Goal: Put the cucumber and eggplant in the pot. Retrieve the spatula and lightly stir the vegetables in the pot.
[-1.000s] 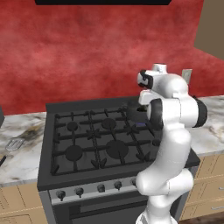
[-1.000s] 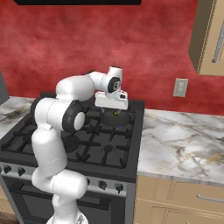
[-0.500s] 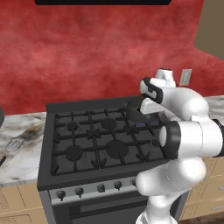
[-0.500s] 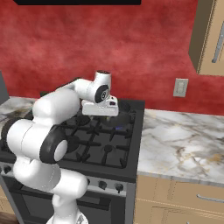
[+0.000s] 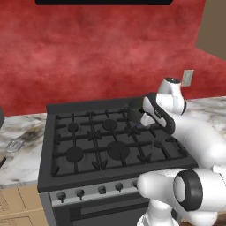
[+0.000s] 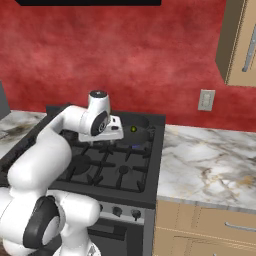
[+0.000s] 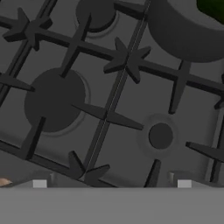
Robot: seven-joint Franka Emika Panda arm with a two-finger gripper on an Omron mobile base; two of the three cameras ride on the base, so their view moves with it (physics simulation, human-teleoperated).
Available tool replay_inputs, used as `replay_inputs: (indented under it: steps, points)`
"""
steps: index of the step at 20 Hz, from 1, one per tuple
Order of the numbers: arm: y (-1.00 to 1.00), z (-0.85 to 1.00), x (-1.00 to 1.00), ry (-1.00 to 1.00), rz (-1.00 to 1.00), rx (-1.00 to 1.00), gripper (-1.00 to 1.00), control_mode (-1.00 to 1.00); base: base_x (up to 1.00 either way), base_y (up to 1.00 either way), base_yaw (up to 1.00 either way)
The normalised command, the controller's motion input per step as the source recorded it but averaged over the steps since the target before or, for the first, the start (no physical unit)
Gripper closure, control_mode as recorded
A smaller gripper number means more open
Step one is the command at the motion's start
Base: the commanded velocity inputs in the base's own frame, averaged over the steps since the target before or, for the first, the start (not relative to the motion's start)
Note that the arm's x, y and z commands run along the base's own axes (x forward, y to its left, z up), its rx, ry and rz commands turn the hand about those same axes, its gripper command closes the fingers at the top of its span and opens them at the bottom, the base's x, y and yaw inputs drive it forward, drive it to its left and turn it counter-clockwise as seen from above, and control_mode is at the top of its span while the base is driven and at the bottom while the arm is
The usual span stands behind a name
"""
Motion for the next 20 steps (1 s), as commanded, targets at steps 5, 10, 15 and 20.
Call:
replay_inputs:
  steps: [5,10,15,20]
  points:
    - [0.0,0.0,0.0,0.0,0.0,0.0,-1.0,-1.0,0.0,0.0,0.0]
    - [0.0,0.0,0.0,0.0,0.0,0.0,-1.0,-1.0,0.0,0.0,0.0]
    - [0.0,0.0,0.0,0.0,0.0,0.0,-1.0,1.0,-0.04,0.04,0.0]
    - [0.0,0.0,0.0,0.0,0.0,0.0,-1.0,1.0,-0.35,0.92,-0.01]
